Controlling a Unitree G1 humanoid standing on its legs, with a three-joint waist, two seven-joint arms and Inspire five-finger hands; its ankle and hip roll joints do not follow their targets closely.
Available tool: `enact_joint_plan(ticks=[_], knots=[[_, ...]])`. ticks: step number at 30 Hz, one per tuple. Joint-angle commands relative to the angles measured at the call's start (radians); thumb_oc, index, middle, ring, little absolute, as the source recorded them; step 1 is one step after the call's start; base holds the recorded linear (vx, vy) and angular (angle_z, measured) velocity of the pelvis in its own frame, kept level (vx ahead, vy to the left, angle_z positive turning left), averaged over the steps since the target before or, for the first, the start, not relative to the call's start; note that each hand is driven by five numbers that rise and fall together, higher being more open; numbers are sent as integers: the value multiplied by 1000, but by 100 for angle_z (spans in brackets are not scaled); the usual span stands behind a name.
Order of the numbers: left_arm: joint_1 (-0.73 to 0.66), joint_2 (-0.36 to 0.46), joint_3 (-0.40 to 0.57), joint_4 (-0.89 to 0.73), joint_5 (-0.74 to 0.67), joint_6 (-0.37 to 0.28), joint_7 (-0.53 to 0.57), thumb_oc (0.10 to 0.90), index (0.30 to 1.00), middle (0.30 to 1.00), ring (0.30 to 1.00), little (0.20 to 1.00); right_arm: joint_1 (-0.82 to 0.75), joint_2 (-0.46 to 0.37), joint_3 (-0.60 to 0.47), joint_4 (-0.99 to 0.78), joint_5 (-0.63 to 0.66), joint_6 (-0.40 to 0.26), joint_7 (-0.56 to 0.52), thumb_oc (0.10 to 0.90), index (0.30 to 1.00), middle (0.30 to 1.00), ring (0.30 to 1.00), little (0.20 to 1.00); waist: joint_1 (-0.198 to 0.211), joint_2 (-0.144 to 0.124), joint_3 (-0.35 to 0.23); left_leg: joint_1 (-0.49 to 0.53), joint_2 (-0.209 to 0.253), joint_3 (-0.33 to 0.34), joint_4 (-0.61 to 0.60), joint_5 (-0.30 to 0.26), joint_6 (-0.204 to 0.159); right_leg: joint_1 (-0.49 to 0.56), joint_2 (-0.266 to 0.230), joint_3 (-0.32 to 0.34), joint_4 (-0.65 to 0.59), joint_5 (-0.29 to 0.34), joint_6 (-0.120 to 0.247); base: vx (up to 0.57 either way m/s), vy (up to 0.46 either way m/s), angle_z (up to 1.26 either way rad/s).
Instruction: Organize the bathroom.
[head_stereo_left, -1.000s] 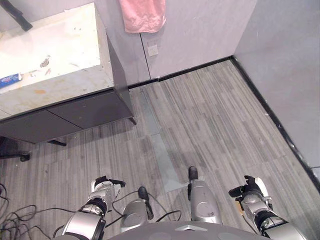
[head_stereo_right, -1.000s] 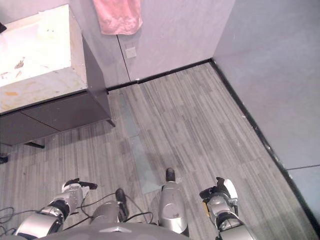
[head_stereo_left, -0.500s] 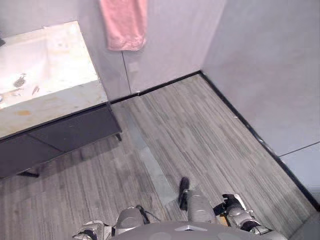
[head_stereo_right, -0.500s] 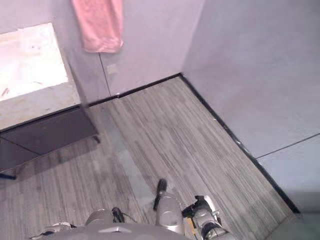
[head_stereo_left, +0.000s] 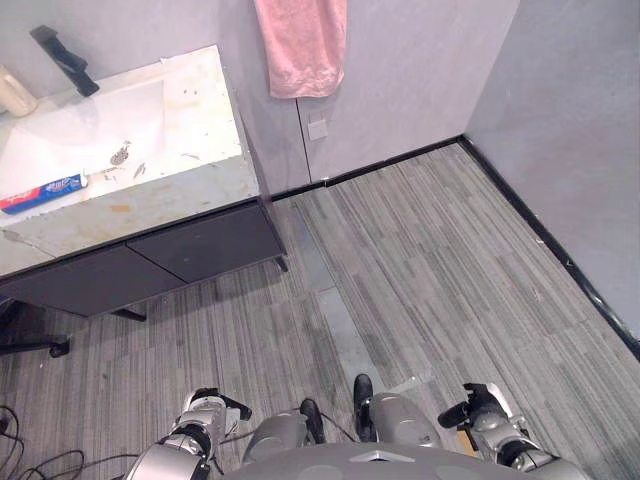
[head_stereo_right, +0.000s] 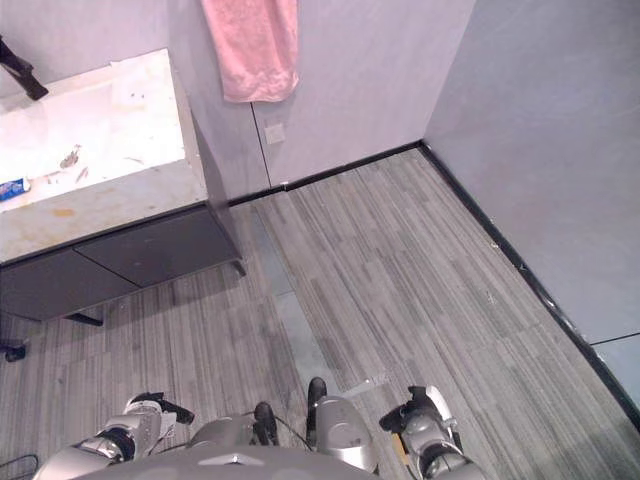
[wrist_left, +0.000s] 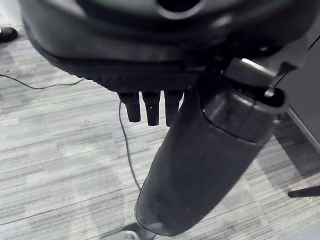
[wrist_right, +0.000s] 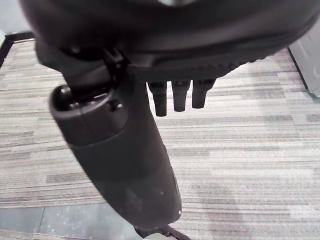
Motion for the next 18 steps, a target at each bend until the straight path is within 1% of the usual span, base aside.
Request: enact_joint_plan(ticks=[1, 2, 3, 4, 5, 7, 8, 9, 10, 12, 15, 18], knots=[[27, 46, -7, -4, 34, -1, 24, 800, 900, 900, 900, 900, 4, -33, -6, 3, 99, -37, 29, 800, 900, 900, 900, 900, -16, -12, -11, 71, 101, -27, -124, 91, -11, 43, -35, 56, 25, -98, 139, 71, 144, -6], [26, 45, -10, -3, 39, -1, 24, 800, 900, 900, 900, 900, 3, -34, -8, 2, 121, -40, 49, 800, 900, 900, 900, 900, -16, -9, -12, 74, 111, -36, -141, 111, -18, 46, -34, 59, 24, -100, 139, 91, 200, 5], [27, 46, -15, 2, 53, -7, 20, 800, 900, 900, 900, 900, 4, -36, -15, -1, 153, -58, 89, 800, 900, 900, 900, 900, -15, -9, -14, 68, 125, -65, -145, 129, -26, 45, -42, 70, 28, -102, 143, 92, 268, 14], [31, 46, -19, -12, 69, -2, 22, 800, 900, 900, 900, 900, 0, -40, -20, -24, 198, -67, 134, 800, 900, 900, 900, 900, -12, -9, -12, 77, 122, -89, -140, 114, -30, 38, -63, 79, 44, -105, 149, 96, 329, 23], [29, 49, -21, -22, 72, 4, 28, 800, 900, 900, 900, 900, 0, -43, -25, -35, 215, -92, 163, 800, 900, 900, 900, 900, -13, -8, -9, 80, 117, -84, -139, 100, -30, 32, -77, 82, 53, -105, 158, 81, 355, 17], [20, 59, -14, -33, 100, 23, 22, 800, 900, 900, 900, 900, 5, -44, -40, -51, 201, -111, 189, 800, 900, 900, 900, 900, -25, 2, -5, 99, 109, -30, -162, 59, -28, 12, -111, 78, 78, -97, 183, 57, 294, 14], [18, 62, -14, -36, 102, 29, 23, 800, 900, 900, 900, 900, 8, -43, -43, -58, 190, -113, 195, 800, 900, 900, 900, 900, -28, 4, -4, 103, 106, -18, -165, 51, -27, 9, -121, 78, 81, -93, 190, 61, 344, 11], [7, 76, -15, -43, 98, 47, 33, 800, 900, 900, 900, 900, 14, -39, -48, -78, 160, -120, 221, 800, 900, 900, 900, 900, -36, 8, 0, 108, 86, 6, -171, 33, -19, 1, -163, 81, 80, -68, 223, 44, 248, -2], [6, 77, -15, -43, 97, 47, 35, 800, 900, 900, 900, 900, 14, -39, -48, -79, 158, -120, 222, 800, 900, 900, 900, 900, -36, 8, 1, 109, 84, 8, -172, 32, -18, 0, -166, 81, 80, -66, 225, 49, 271, -16], [4, 89, -10, -38, 91, 46, 48, 800, 900, 900, 900, 900, 11, -31, -42, -92, 135, -110, 234, 800, 900, 900, 900, 900, -40, 10, 3, 117, 66, 27, -187, 20, -8, -16, -199, 85, 70, -35, 254, 11, 150, -21], [0, 102, 2, -29, 53, 38, 79, 800, 900, 900, 900, 900, -1, -25, -31, -105, 123, -107, 253, 800, 900, 900, 900, 900, -41, 9, 4, 109, 55, 47, -193, 8, 2, -23, -213, 95, 42, -14, 269, -36, 70, -21], [-2, 109, 15, -18, 38, 31, 87, 800, 900, 900, 900, 900, -6, -15, -20, -96, 107, -98, 260, 800, 900, 900, 900, 900, -37, 7, -3, 103, 62, 62, -188, 6, 5, -16, -203, 99, 29, -20, 273, -29, -36, -17]])
